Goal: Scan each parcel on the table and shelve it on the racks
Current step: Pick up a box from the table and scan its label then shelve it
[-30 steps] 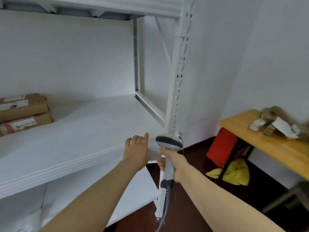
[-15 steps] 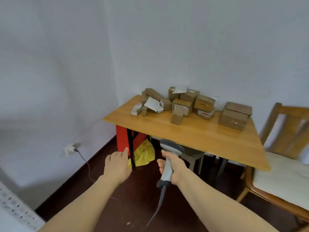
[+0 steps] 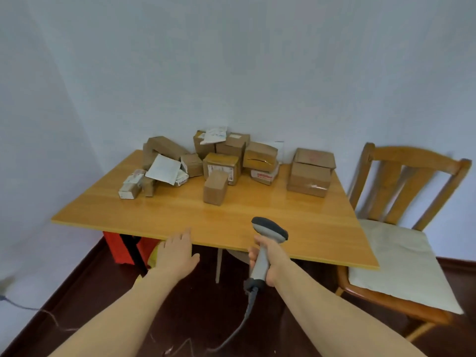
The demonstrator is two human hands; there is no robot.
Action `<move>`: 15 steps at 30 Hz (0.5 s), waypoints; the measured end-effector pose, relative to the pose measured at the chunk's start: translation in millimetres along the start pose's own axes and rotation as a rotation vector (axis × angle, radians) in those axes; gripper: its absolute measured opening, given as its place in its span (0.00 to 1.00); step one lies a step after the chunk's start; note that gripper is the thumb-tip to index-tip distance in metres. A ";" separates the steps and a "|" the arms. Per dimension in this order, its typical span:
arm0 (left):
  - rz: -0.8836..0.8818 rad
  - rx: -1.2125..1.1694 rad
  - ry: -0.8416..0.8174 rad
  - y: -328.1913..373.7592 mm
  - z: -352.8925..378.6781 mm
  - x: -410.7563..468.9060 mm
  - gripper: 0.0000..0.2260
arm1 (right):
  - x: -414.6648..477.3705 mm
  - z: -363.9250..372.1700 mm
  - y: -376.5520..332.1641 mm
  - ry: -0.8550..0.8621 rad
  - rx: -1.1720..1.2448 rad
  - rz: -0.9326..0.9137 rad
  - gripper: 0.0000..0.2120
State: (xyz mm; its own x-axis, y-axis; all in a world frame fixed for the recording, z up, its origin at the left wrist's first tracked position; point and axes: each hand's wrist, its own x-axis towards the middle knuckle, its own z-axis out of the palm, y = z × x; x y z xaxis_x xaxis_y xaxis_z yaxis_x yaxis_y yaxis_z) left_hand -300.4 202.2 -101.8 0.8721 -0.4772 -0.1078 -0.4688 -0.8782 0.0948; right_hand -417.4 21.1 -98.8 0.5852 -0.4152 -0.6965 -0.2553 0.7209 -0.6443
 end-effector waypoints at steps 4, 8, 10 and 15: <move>0.017 -0.071 -0.095 8.1 0.2 80.5 0.34 | 51.7 17.2 -42.3 0.047 0.010 0.005 0.09; 0.031 -0.081 -0.137 22.6 -4.9 154.8 0.34 | 93.7 22.3 -79.1 0.072 0.034 0.031 0.10; 0.037 -0.078 -0.164 35.0 -5.7 183.0 0.35 | 110.2 20.7 -94.2 0.094 0.048 0.049 0.09; 0.082 -0.120 -0.174 80.8 -2.4 246.0 0.35 | 160.8 16.6 -144.1 0.144 0.098 0.027 0.08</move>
State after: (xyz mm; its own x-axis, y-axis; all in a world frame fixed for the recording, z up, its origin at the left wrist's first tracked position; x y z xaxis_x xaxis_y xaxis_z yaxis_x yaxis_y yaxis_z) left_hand -123.4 13.9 -118.2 0.7900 -0.5540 -0.2626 -0.5077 -0.8313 0.2264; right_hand -273.8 -140.4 -112.7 0.4611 -0.4654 -0.7555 -0.1889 0.7804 -0.5960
